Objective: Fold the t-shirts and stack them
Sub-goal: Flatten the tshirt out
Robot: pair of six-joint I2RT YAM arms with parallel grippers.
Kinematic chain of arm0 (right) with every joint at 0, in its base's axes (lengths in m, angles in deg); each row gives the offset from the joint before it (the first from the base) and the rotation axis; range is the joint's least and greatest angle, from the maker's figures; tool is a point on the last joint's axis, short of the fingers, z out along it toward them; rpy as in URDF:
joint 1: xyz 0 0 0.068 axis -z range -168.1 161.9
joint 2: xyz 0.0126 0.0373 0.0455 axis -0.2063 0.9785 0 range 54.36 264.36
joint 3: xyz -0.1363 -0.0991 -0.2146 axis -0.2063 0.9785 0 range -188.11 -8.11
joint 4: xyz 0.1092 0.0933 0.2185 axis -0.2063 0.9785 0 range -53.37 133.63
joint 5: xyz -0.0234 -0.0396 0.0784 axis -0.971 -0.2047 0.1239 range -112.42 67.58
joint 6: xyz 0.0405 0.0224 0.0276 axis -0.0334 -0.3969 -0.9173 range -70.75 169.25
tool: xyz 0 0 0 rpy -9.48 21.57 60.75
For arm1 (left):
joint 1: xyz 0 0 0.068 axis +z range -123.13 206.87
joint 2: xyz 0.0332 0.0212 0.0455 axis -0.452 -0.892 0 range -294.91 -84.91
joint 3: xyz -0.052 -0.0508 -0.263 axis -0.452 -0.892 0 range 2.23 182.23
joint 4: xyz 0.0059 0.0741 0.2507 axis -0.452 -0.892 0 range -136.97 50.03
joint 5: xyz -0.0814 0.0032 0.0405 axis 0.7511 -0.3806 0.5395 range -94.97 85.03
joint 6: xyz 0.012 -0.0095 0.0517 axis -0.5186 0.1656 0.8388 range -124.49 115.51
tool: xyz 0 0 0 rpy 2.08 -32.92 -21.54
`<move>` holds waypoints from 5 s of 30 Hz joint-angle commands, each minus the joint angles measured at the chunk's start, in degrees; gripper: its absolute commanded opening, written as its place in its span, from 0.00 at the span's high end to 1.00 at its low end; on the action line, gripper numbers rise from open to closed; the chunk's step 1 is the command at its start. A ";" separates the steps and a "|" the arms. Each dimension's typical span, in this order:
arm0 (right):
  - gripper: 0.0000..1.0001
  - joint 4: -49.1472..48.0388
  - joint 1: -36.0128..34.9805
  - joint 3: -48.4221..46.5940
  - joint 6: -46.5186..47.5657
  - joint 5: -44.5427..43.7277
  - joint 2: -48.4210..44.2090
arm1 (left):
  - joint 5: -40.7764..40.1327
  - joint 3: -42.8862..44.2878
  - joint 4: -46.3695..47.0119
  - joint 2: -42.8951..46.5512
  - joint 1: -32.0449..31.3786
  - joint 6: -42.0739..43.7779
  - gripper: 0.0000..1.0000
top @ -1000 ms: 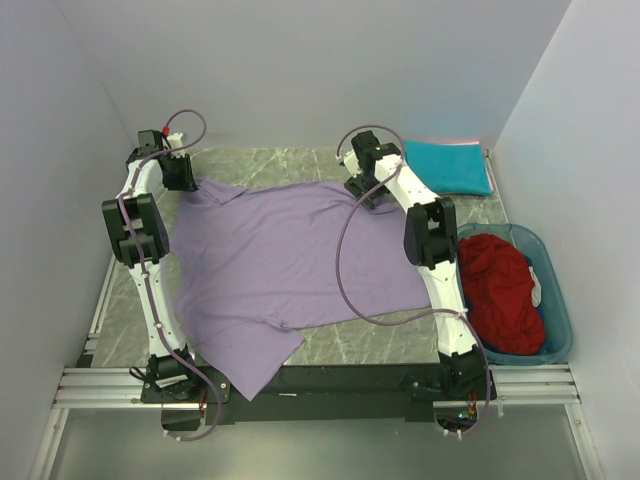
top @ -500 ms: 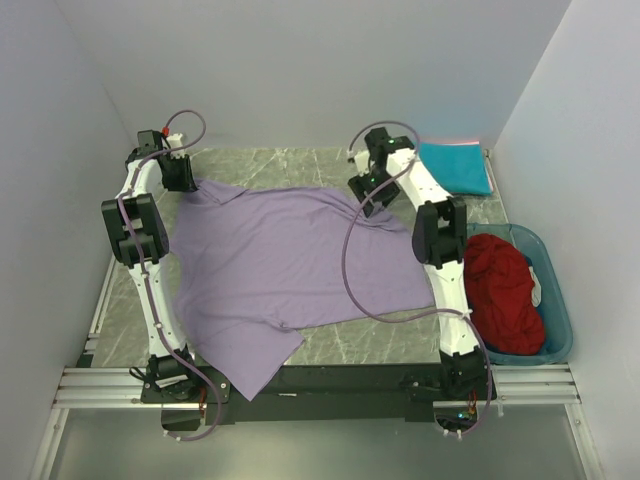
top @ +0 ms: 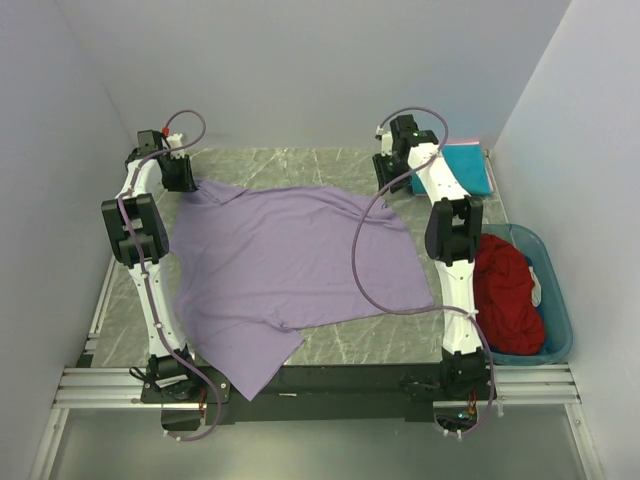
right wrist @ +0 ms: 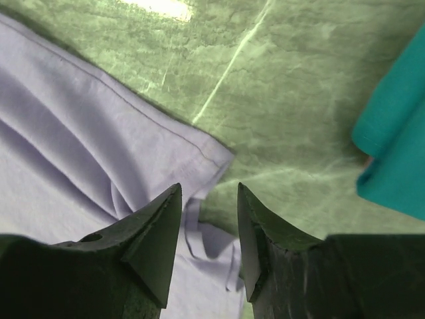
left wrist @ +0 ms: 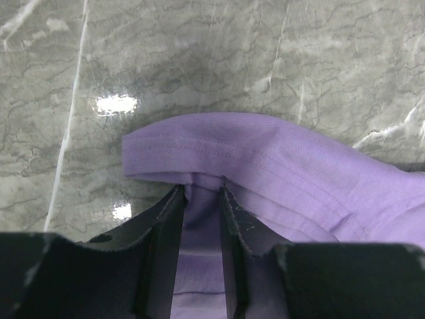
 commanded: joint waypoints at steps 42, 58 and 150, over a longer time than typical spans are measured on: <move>1.00 5.66 -3.07 -4.80 1.67 -3.60 7.33 | 2.61 1.96 -2.61 2.67 2.08 -0.16 0.66; 1.00 -5.68 -3.51 -2.60 7.21 -8.79 -0.32 | 3.85 8.56 2.75 -0.84 1.91 -4.90 0.63; 1.00 -12.71 -4.04 2.59 11.70 -10.99 -3.39 | -12.15 19.38 2.22 -11.57 -2.58 -6.57 0.83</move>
